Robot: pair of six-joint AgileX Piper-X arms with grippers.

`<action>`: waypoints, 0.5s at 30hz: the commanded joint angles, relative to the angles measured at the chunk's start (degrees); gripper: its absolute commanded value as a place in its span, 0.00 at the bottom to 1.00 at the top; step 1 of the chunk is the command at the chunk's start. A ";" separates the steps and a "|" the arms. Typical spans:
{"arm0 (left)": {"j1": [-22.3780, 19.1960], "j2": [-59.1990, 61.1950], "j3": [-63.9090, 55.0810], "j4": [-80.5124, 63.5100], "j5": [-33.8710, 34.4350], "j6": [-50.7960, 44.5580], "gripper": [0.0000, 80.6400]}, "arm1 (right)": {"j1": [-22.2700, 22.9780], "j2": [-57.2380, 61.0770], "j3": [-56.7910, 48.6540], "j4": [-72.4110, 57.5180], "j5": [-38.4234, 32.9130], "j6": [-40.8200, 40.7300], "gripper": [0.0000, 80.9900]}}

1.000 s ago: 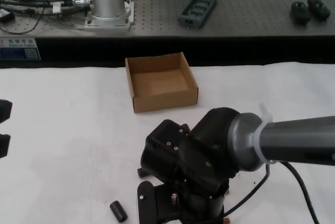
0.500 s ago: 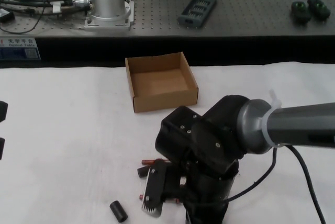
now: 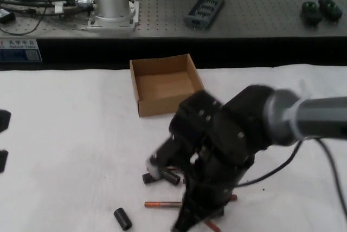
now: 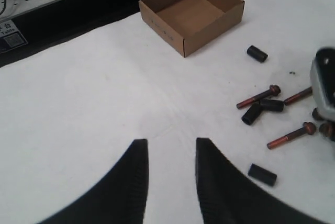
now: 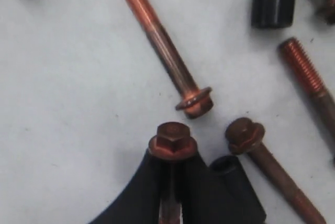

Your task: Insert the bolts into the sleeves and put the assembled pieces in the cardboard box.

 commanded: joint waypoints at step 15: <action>-8.85 17.59 0.72 -0.27 11.43 38.00 0.29 | -2.98 -30.83 11.75 -18.94 -4.65 17.40 0.01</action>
